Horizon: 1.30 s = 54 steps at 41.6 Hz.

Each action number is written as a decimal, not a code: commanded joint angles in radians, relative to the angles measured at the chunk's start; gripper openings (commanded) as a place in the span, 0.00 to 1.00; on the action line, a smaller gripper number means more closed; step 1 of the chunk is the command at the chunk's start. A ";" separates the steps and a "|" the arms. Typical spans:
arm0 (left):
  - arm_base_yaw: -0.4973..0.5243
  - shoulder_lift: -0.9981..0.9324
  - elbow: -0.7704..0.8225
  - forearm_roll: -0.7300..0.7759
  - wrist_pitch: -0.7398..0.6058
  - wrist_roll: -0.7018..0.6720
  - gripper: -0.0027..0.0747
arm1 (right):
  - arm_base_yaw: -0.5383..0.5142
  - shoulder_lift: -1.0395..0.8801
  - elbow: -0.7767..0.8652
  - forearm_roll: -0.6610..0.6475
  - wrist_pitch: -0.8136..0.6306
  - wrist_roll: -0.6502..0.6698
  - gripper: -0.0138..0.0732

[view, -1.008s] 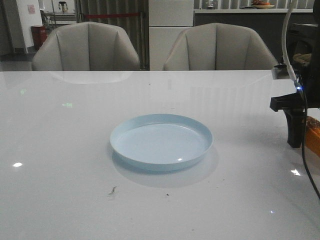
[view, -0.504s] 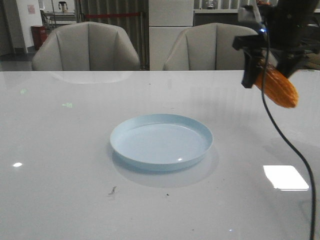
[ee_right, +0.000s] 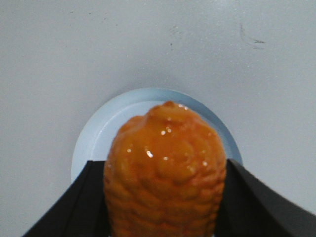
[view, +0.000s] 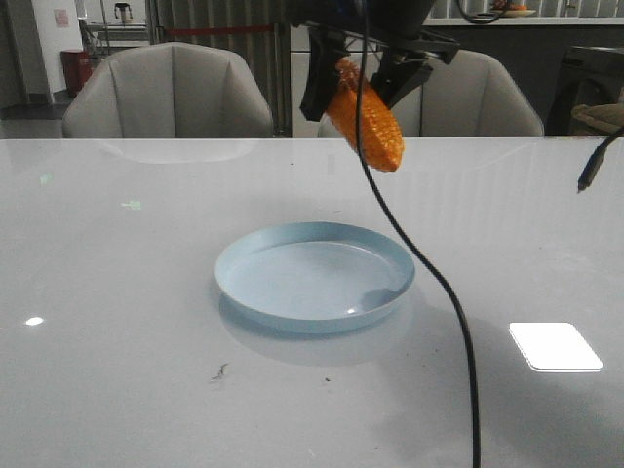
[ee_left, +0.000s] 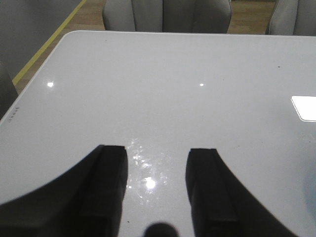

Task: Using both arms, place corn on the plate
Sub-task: 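Lift the corn cob and carry it above the plate, right gripper, then lower the corn onto the plate and open the right gripper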

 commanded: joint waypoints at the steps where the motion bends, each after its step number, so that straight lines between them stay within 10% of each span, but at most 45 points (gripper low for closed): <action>1: 0.002 -0.002 -0.029 -0.015 -0.074 0.000 0.50 | 0.010 -0.027 -0.034 0.024 -0.024 -0.012 0.27; 12: 0.002 -0.002 -0.029 -0.016 -0.074 0.000 0.50 | 0.016 0.067 -0.034 0.069 0.036 -0.012 0.37; 26: 0.002 -0.002 -0.029 -0.016 -0.074 0.000 0.50 | 0.016 0.127 -0.034 0.076 0.026 -0.012 0.76; 54: 0.002 -0.002 -0.029 -0.016 -0.017 0.000 0.50 | 0.012 0.041 -0.226 -0.065 0.119 -0.012 0.77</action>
